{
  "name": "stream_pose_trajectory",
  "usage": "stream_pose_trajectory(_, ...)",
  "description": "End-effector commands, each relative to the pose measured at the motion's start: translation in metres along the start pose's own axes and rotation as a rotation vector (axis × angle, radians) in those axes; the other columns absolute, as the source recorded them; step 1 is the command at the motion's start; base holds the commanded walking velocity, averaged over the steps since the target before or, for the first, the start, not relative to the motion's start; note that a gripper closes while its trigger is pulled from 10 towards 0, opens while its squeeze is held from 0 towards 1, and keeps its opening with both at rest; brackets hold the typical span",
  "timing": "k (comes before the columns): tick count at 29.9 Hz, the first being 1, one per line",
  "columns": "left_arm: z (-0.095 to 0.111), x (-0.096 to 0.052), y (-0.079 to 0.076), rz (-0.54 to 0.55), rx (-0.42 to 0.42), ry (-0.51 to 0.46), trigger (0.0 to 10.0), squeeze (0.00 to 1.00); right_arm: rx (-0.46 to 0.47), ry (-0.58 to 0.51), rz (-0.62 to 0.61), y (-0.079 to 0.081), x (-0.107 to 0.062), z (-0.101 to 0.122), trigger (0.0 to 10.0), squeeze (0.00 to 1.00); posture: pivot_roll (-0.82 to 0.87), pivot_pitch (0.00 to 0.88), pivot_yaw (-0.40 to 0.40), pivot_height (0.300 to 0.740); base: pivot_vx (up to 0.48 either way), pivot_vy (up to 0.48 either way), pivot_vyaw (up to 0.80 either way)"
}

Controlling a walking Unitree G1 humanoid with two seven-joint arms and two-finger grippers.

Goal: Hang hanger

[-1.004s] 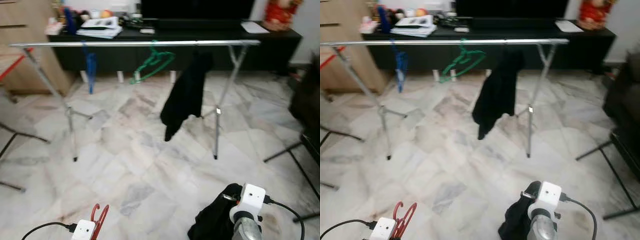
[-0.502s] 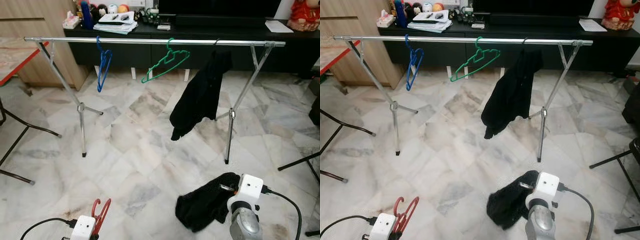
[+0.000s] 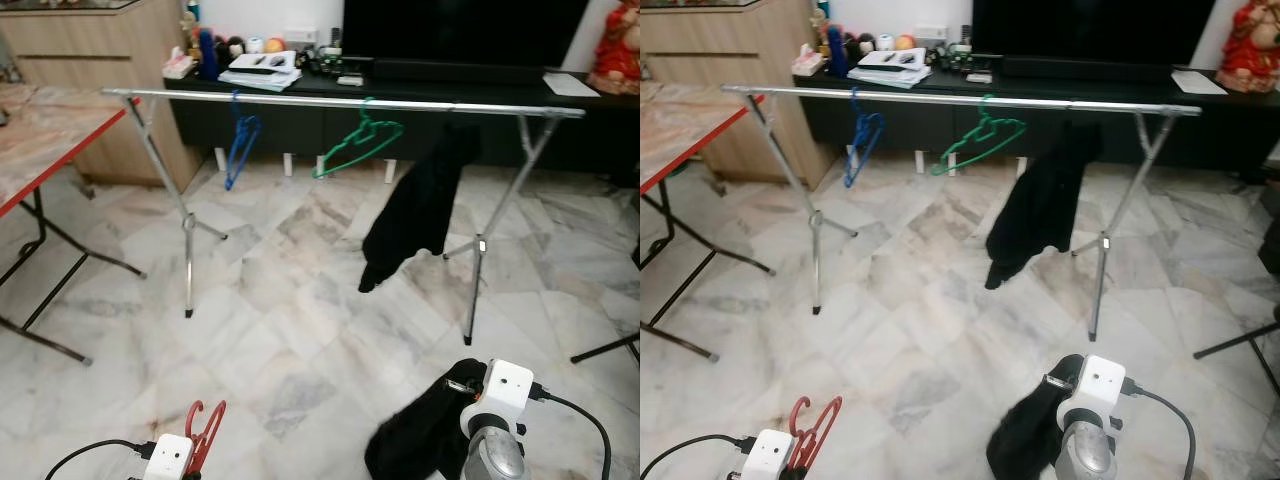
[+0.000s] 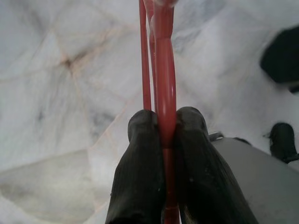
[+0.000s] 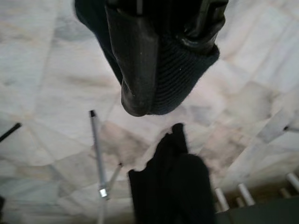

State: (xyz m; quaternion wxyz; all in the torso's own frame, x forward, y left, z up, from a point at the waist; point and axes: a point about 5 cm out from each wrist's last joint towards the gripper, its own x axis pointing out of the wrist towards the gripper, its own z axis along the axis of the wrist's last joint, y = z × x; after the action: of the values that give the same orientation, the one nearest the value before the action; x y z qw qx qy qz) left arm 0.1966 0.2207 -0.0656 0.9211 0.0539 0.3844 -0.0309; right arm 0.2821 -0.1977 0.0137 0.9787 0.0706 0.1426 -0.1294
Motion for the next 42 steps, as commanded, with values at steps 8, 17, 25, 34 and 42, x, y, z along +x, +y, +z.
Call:
stream_pose_trajectory(8,-0.004,-0.002,0.004,0.017,0.007,0.014,10.0,0.0,0.003,-0.021,-0.002,0.0,0.001,0.006,10.0,0.0,-0.09,0.12,0.031,0.74,0.0,0.123,0.0)
stream_pose_trajectory(17,0.018,0.003,0.006,0.012,0.024,-0.066,10.0,0.0,0.003,-0.021,0.002,0.001,0.002,0.007,10.0,0.0,-0.09,0.12,0.029,0.74,0.0,0.0,0.0)
stream_pose_trajectory(25,0.051,0.009,0.003,-0.02,0.066,-0.172,10.0,0.0,-0.009,-0.031,0.017,0.002,0.008,0.018,10.0,0.0,-0.09,0.12,0.031,0.74,0.0,0.0,0.0)
stream_pose_trajectory(34,0.134,0.009,0.001,-0.084,0.154,-0.459,10.0,0.0,-0.042,-0.127,0.077,0.012,0.032,0.068,10.0,0.0,-0.08,0.107,0.032,0.74,0.0,0.0,0.0)
stream_pose_trajectory(42,0.157,0.001,-0.024,-0.394,0.416,-0.498,10.0,0.0,-0.317,0.023,0.225,0.037,0.042,0.069,10.0,0.0,-0.09,0.101,0.03,0.74,0.0,0.0,0.0)
